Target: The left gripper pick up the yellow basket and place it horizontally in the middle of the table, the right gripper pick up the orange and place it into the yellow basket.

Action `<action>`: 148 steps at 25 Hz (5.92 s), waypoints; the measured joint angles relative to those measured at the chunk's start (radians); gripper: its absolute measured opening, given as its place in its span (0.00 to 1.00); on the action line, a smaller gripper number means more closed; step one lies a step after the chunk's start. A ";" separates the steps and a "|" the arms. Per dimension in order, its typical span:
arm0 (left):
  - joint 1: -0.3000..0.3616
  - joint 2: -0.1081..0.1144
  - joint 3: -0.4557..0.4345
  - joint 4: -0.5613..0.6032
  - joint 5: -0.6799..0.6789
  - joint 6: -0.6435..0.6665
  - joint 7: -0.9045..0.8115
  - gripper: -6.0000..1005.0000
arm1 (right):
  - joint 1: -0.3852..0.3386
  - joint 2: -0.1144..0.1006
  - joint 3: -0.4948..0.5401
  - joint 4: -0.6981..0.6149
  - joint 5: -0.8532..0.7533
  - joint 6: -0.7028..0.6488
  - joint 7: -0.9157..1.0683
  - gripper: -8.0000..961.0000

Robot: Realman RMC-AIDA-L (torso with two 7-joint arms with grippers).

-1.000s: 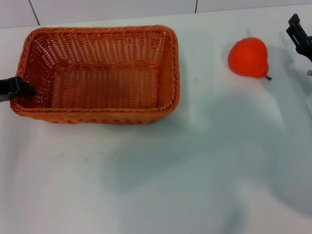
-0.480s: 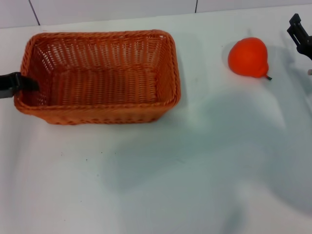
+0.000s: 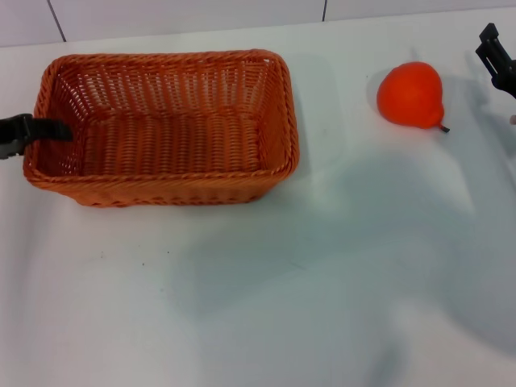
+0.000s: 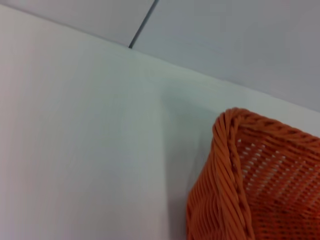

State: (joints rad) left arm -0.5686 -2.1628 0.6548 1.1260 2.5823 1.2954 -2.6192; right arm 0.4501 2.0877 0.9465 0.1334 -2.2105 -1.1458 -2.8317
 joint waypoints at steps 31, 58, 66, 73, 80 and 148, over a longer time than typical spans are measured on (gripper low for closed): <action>0.109 -0.002 -0.011 -0.175 -0.995 -0.316 0.812 0.86 | 0.046 0.005 -0.098 0.054 -0.006 0.288 0.003 0.94; 0.123 -0.006 -0.001 -0.262 -1.111 -0.304 0.984 0.86 | 0.107 0.006 -0.115 0.059 -0.008 0.386 0.003 0.88; 0.126 -0.006 -0.001 -0.260 -1.121 -0.292 0.985 0.86 | 0.105 0.005 -0.117 0.063 -0.008 0.429 0.003 0.58; 0.129 -0.006 0.000 -0.259 -1.122 -0.291 0.986 0.86 | 0.084 0.005 -0.159 0.063 -0.008 0.365 0.003 0.38; 0.130 -0.005 0.000 -0.258 -1.122 -0.290 0.993 0.86 | 0.070 0.003 -0.186 0.084 -0.008 0.218 0.003 0.35; 0.108 -0.005 -0.006 -0.273 -1.148 -0.333 1.090 0.86 | 0.177 0.001 0.044 0.096 -0.261 -0.035 -0.001 0.99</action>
State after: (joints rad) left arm -0.4603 -2.1678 0.6485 0.8530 1.4343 0.9620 -1.5295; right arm 0.6274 2.0890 0.9904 0.2289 -2.4715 -1.1813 -2.8329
